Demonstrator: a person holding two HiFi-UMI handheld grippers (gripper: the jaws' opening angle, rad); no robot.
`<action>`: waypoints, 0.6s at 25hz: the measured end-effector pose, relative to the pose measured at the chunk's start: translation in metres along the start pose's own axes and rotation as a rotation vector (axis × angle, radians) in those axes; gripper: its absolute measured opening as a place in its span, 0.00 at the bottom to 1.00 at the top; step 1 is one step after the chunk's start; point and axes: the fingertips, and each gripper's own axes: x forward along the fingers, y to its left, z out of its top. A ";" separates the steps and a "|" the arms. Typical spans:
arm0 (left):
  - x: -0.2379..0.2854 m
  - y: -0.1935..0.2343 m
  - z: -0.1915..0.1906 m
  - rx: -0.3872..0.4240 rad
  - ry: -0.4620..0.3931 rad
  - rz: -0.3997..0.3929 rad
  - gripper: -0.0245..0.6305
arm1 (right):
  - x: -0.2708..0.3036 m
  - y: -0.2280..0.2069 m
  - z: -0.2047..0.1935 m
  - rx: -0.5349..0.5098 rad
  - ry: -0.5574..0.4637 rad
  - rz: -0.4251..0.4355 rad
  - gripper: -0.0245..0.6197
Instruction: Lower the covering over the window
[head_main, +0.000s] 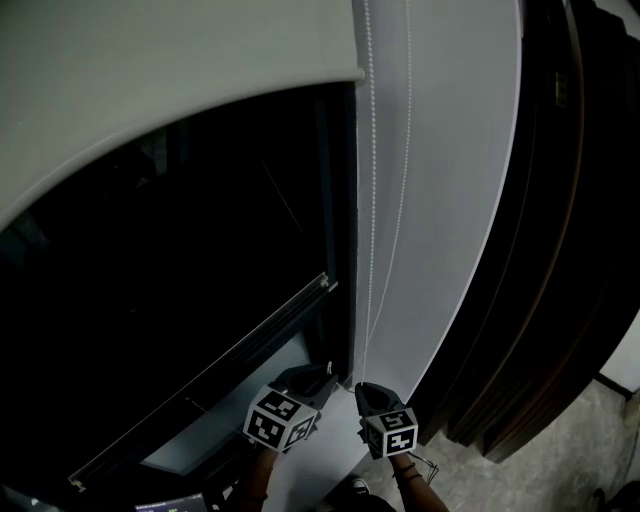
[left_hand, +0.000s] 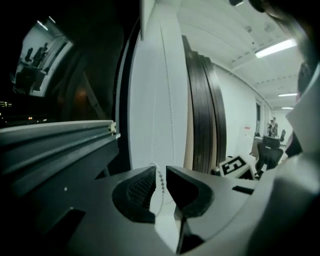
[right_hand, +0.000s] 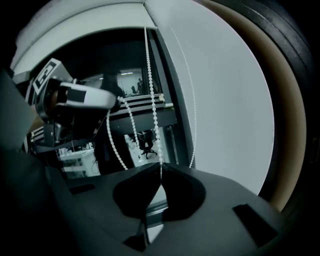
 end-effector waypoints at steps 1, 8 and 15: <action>-0.001 0.006 -0.011 -0.008 0.023 0.027 0.12 | -0.002 -0.006 0.000 -0.005 0.000 -0.013 0.06; -0.020 0.032 0.011 -0.019 -0.148 0.129 0.12 | -0.012 -0.033 0.001 -0.017 -0.007 -0.049 0.06; -0.021 -0.007 0.124 -0.003 -0.448 -0.098 0.12 | -0.011 -0.012 -0.001 -0.029 -0.015 0.009 0.06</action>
